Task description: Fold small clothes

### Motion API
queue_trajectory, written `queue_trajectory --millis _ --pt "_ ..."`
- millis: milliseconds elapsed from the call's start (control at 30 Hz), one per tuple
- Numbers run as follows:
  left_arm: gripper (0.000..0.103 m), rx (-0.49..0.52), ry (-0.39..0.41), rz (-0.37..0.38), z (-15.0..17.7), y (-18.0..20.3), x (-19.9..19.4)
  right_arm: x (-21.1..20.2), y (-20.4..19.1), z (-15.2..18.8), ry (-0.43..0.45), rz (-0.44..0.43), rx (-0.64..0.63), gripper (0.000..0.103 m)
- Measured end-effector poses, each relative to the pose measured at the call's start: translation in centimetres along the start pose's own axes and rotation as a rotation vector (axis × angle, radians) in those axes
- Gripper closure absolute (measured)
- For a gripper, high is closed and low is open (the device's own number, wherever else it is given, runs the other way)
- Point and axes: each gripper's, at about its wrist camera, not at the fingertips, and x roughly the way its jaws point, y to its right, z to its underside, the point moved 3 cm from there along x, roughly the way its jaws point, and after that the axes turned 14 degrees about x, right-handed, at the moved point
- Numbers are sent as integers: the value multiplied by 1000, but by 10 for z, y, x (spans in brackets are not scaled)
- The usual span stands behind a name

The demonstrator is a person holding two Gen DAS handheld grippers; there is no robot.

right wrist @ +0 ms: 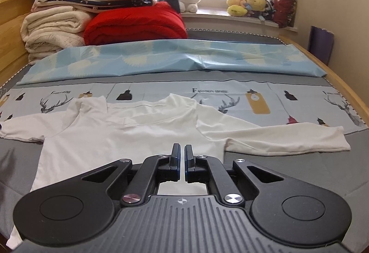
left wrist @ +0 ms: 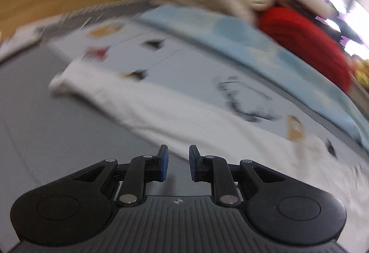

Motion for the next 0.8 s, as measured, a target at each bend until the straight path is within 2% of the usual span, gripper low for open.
queue_trajectory --millis 33,100,133,267,400,467,533,600,667,733,800 --pt "77 -39 -1 -12 -1 -14 7 3 -4 0 -5 0 -9 100" --pt "52 -122 7 -55 -5 -40 17 11 -9 -2 -18 -3 -21 100" --pt "50 -178 17 -66 -7 -54 21 14 -12 -3 -24 -10 -21 100" --pt "49 -395 47 -82 -16 -102 40 26 -22 -5 -46 -25 -36 100" --pt "49 -505 40 -94 -19 -132 60 32 -30 -5 -53 -30 -78 100" --pt "51 -527 45 -102 -18 -141 69 35 -31 -4 -58 -26 -97 100" --pt "63 -530 63 -100 -18 -145 76 37 -30 -4 -67 -20 -101 100" --pt "99 -517 67 -80 -22 -148 82 38 -28 -4 -72 -15 -98 100" --pt "99 -472 87 -97 -32 -138 80 39 -24 -5 -80 -12 -89 100" --pt "100 -322 134 -126 -50 -106 65 40 -21 -5 -84 -7 -83 100" --pt "100 -145 210 -78 -74 -56 44 40 -18 -6 -89 -2 -85 100"
